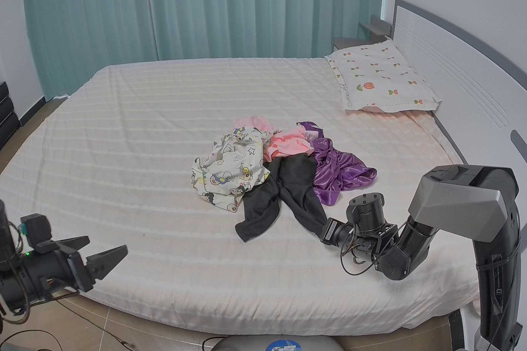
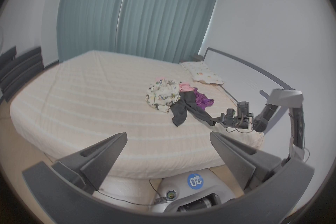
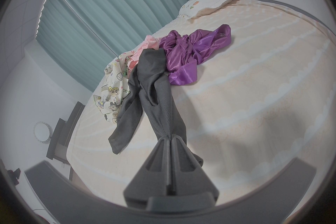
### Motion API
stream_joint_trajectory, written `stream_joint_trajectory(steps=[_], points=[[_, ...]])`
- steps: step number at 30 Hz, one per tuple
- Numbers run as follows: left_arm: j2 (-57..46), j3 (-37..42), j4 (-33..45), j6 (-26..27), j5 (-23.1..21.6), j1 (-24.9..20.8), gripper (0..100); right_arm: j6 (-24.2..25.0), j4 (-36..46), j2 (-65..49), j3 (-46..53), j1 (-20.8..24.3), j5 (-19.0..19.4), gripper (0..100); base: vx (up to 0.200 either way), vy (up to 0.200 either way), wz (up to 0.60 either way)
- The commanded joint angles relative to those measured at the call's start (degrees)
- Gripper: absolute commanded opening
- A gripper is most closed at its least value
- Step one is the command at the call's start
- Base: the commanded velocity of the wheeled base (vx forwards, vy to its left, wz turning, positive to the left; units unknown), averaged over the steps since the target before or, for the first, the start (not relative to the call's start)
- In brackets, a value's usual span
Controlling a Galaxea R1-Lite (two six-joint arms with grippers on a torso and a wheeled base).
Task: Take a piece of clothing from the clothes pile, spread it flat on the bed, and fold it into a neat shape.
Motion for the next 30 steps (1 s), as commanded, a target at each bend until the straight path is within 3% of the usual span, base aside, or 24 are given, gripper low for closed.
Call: stream_joint_trajectory(steps=[1,4,22,30], points=[[47.32,-14.83,-15.39,-21.87,12.78,-13.56,100,0.14,-0.22,0.27,0.55,0.32,0.01,0,0.000,0.000,0.00],[52.15,-20.10,-15.21,-23.89,12.69,-14.53,100,0.14,-0.31,0.18,0.64,0.32,0.01,0,0.000,0.000,0.00],[73.51,-43.04,-14.86,-24.68,13.66,-17.61,100,0.05,-0.40,0.00,0.99,0.50,0.01,0,0.000,0.000,0.00],[79.75,-52.18,-13.63,-24.60,19.28,-17.61,100,-0.03,-1.54,0.18,1.43,0.85,-0.08,0,0.000,0.000,0.00]])
